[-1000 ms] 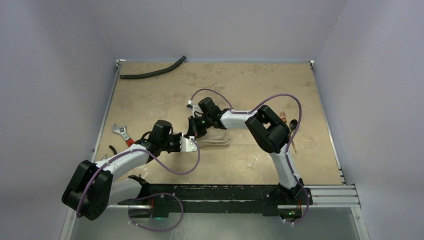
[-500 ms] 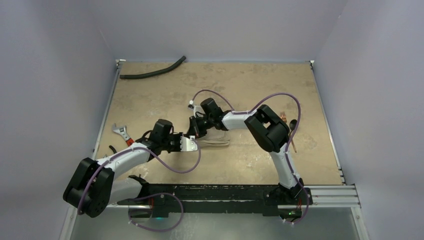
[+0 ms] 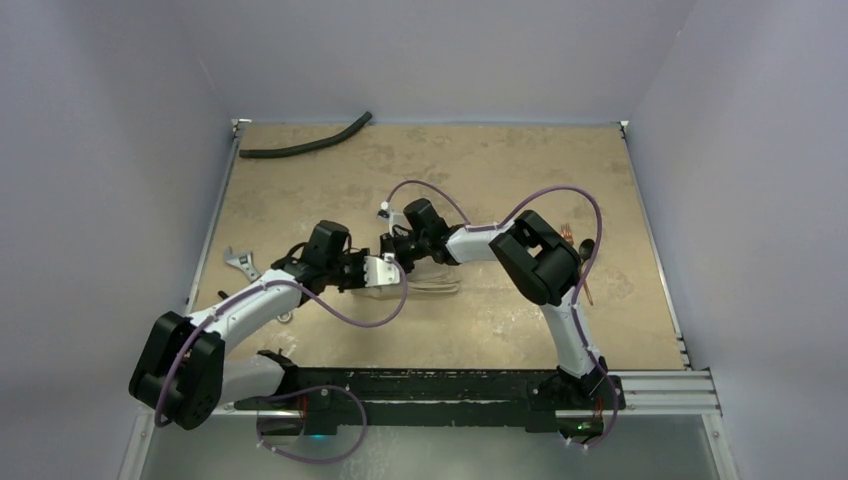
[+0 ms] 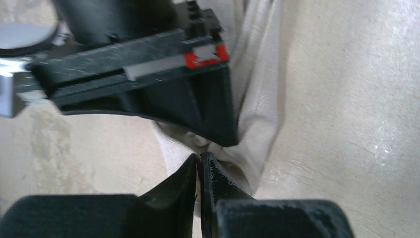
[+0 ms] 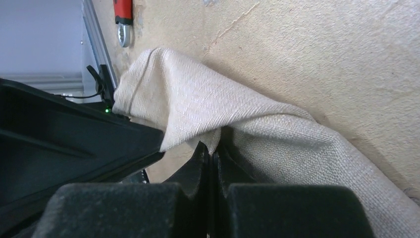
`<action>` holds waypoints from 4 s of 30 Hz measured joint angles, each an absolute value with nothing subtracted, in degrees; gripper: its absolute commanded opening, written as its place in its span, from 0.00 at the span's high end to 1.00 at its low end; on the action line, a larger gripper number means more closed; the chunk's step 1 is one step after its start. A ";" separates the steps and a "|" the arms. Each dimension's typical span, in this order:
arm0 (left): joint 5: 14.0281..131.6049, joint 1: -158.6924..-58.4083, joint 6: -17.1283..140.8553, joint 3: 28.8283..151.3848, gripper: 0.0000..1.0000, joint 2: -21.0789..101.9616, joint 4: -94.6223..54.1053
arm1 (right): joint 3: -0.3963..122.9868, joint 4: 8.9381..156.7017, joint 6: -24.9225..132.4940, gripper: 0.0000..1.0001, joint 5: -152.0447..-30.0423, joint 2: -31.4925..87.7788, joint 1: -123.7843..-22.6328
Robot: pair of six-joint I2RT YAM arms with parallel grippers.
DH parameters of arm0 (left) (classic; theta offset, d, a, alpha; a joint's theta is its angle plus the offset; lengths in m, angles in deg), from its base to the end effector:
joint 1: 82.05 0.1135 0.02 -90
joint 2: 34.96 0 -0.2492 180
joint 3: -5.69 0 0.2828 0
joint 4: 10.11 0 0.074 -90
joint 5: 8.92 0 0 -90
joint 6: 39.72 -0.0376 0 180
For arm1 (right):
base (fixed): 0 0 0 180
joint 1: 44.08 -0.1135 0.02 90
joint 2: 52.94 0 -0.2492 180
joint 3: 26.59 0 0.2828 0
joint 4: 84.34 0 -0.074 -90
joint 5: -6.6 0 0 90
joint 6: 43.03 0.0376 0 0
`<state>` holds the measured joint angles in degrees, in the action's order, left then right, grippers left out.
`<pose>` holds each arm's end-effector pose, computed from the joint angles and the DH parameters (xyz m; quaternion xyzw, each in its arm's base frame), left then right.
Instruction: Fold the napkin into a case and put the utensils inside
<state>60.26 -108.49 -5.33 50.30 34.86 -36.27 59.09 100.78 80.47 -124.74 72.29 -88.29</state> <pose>0.2251 -0.1269 0.1417 0.6543 0.6610 -0.0831 0.3578 0.3168 0.3428 0.0792 -0.2411 0.8088 0.5168 0.1437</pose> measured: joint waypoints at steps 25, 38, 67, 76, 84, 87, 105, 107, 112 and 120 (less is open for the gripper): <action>60.08 -108.33 -1.42 47.61 0.59 32.13 -38.92 | 58.61 102.03 80.84 1.00 -124.83 72.29 -88.31; 64.19 -108.33 -0.83 45.31 0.64 35.56 -30.68 | 57.84 104.06 81.04 0.97 -125.64 72.29 -88.33; 62.31 -107.94 4.72 46.91 0.95 37.15 -33.96 | 51.61 116.82 87.33 0.69 -138.23 73.43 -86.74; 62.20 -107.50 6.87 46.97 0.98 37.13 -33.98 | 51.20 117.37 87.53 0.66 -139.48 73.41 -86.39; 61.99 -107.13 8.29 47.00 0.98 36.89 -34.22 | 49.69 119.88 88.69 0.63 -139.89 72.47 -85.90; 62.20 -106.85 8.20 47.00 0.99 36.56 -34.44 | 49.56 119.58 88.84 0.70 -139.89 72.23 -85.34; 61.09 -106.15 9.88 47.54 0.52 36.15 -36.41 | 49.63 110.18 83.29 1.00 -130.21 69.45 -85.10; 60.59 -106.10 9.31 47.61 0.52 36.15 -37.04 | 49.63 110.03 83.09 1.00 -129.93 69.45 -85.40; 59.43 -106.10 9.09 49.03 0.52 36.17 -37.65 | 49.71 110.03 82.83 1.00 -129.62 69.45 -85.86; 56.89 -106.06 7.52 54.06 0.66 37.17 -39.40 | 49.73 110.09 82.67 1.00 -129.58 69.45 -86.06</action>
<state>56.89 -106.06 7.52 54.06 37.17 -39.40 49.73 110.09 82.67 -129.58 69.45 -86.06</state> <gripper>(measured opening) 0.395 0.012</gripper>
